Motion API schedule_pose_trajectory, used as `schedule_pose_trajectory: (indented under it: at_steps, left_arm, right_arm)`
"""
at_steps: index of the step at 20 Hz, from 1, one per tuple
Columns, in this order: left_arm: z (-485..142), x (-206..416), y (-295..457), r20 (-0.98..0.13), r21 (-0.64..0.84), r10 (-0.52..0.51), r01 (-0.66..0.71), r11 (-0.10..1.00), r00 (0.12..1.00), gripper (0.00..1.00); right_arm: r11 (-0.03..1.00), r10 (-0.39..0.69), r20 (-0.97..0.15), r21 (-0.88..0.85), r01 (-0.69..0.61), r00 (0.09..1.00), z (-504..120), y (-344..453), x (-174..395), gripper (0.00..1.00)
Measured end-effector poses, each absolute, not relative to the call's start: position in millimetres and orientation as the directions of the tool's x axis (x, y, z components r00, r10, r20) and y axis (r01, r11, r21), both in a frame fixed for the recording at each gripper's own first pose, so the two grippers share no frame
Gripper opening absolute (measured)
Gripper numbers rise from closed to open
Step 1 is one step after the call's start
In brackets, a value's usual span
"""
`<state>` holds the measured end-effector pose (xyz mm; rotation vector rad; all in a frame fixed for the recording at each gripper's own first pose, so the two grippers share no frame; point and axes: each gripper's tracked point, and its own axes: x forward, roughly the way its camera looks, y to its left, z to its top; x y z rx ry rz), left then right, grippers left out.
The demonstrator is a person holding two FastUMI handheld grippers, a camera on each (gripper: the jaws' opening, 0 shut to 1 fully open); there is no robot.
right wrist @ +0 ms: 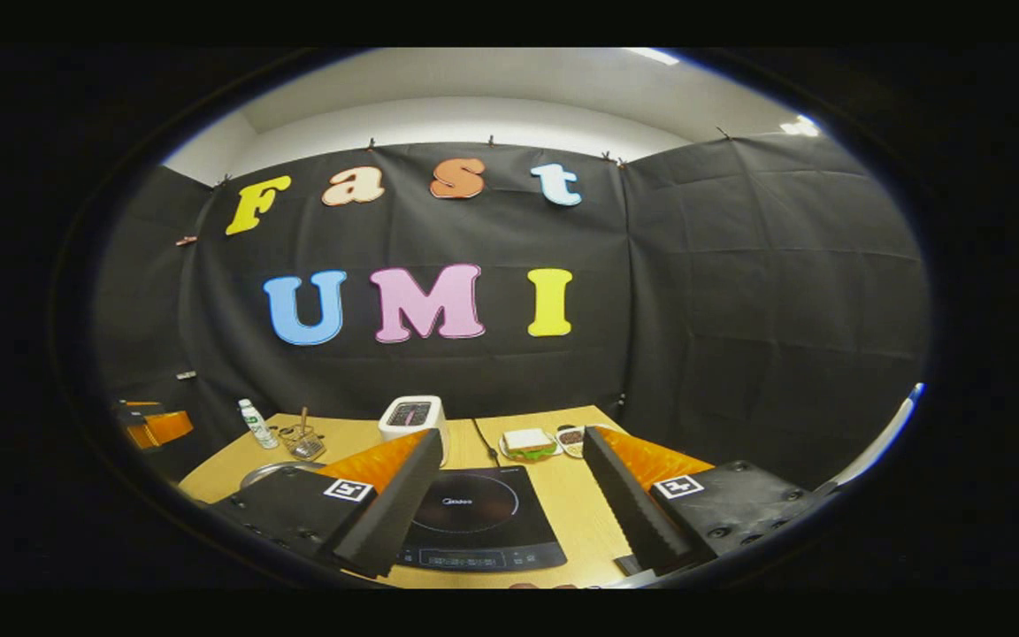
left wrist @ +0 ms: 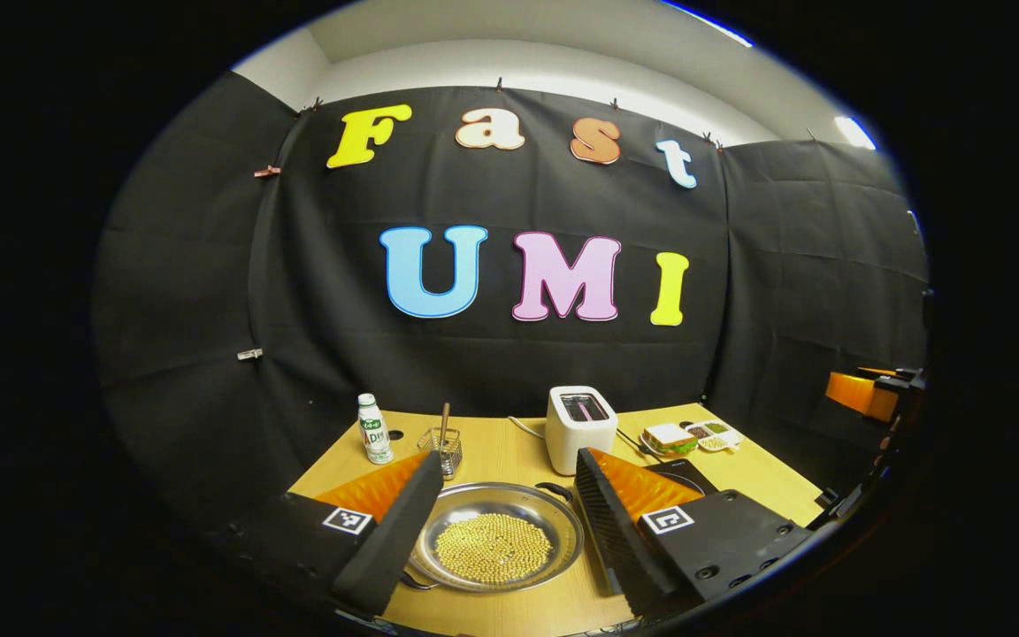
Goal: First push the handle of the pot to place it horizontally, then grasp the pot with both hands and set it on the induction cooktop.
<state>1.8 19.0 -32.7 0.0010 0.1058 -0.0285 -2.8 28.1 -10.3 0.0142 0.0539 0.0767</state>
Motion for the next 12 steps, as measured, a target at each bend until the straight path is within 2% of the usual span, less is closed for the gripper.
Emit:
schedule_pose_trajectory:
  at_steps: [3,6,8,11,12]
  left_arm:
    - [-47.2,1.4,22.7,-0.151,-0.025,-0.050,0.047,0.999,0.987,0.87]
    - [-63.1,1.7,25.6,-0.202,-0.076,-0.068,0.054,0.996,0.977,0.67]
    - [-68.0,0.5,28.0,-0.221,-0.098,-0.077,0.056,0.994,0.972,0.58]
    - [-78.6,-0.4,37.5,-0.246,-0.091,-0.070,0.049,0.995,0.967,0.51]
    - [-81.3,-0.1,40.1,-0.256,-0.089,-0.070,0.049,0.995,0.964,0.39]
  right_arm:
    - [0.996,0.091,-0.059,0.016,-0.090,0.994,-12.1,33.5,-1.3,0.99]
    - [0.995,0.100,-0.064,0.015,-0.099,0.993,-15.2,35.5,-2.0,0.99]
    - [0.995,0.104,-0.070,0.011,-0.104,0.992,-17.5,35.2,-3.0,0.99]
    - [0.994,0.106,-0.080,0.003,-0.106,0.991,-21.5,33.8,-3.1,0.99]
    - [0.994,0.107,-0.085,0.005,-0.107,0.991,-23.1,32.9,-2.8,0.99]
